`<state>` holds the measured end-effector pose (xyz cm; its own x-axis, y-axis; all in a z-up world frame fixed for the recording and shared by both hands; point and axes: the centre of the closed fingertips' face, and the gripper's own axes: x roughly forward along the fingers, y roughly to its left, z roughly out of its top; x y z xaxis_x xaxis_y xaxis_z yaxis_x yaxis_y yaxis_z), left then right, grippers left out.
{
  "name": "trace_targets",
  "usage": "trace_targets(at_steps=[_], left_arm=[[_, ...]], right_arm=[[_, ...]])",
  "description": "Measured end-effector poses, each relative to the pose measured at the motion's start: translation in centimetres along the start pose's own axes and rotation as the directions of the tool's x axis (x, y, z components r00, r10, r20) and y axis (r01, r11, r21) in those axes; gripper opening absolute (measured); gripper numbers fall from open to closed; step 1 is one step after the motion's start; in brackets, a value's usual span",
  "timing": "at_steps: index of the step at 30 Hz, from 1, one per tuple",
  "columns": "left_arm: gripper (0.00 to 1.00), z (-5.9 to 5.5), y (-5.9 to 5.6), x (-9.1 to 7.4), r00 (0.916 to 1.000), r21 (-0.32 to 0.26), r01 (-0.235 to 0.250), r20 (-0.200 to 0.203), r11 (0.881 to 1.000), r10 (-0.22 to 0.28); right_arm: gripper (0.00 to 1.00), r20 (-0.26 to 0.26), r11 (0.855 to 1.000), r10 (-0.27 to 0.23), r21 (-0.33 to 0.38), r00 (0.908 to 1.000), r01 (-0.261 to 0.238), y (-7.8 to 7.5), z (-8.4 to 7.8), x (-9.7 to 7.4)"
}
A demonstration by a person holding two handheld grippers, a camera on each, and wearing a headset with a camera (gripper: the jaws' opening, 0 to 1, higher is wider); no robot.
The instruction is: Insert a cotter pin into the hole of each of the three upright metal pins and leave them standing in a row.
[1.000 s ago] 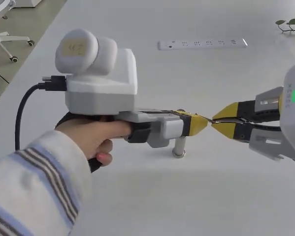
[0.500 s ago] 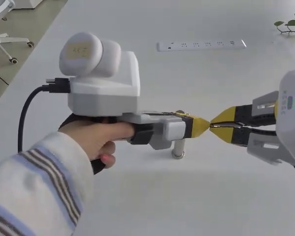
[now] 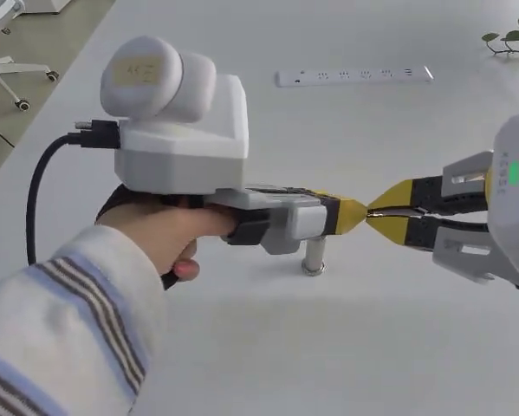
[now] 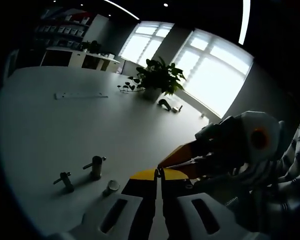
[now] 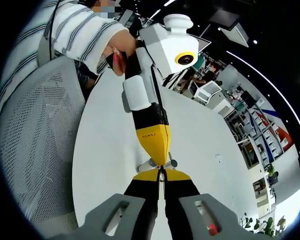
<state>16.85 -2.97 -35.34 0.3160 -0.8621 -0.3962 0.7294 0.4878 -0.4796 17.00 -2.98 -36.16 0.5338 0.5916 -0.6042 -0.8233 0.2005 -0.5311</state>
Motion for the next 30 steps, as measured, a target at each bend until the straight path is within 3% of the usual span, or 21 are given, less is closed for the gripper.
trace_targets(at_steps=[6, 9, 15, 19, 22, 23, 30], left_arm=[[0.0, 0.0, 0.0, 0.0, 1.0, 0.014, 0.001, 0.0, 1.0, -0.001], [0.0, 0.0, 0.1, 0.0, 1.0, 0.021, 0.002, -0.002, 1.0, -0.002], [0.0, -0.2, 0.6, -0.2, 1.0, 0.039, -0.002, -0.006, 0.999, 0.002], [0.0, 0.1, 0.6, -0.6, 1.0, 0.086, 0.008, 0.003, 0.996, -0.008], [0.0, 0.3, 0.4, -1.0, 0.9997, 0.131, 0.02, 0.009, 0.991, -0.021], [0.0, 0.3, 0.3, -1.1, 0.9995, 0.142, 0.027, 0.01, 0.99, -0.029], [0.0, 0.3, -0.2, -1.5, 0.9982, 0.224, 0.054, 0.015, 0.973, -0.059]], right_arm=[[0.0, 0.026, 1.0, -0.009, 0.007, 0.9996, 0.008, 0.1, 0.0, 0.1], [0.1, 0.038, 1.0, -0.006, 0.019, 0.9993, 0.005, 0.3, 0.1, 0.2], [0.23, 0.076, 0.983, 0.039, 0.177, 0.9963, -0.052, 0.9, -0.8, 0.5], [0.23, 0.162, 0.937, 0.069, 0.329, 0.9844, -0.119, 0.9, -0.7, 0.6], [0.23, 0.198, 0.907, 0.089, 0.389, 0.9761, -0.162, 0.9, -0.7, 0.6], [0.24, 0.204, 0.891, 0.09, 0.421, 0.9748, -0.17, 0.8, -0.8, 0.6], [0.19, 0.281, 0.844, 0.127, 0.473, 0.9513, -0.253, 1.0, 0.1, 0.5]])
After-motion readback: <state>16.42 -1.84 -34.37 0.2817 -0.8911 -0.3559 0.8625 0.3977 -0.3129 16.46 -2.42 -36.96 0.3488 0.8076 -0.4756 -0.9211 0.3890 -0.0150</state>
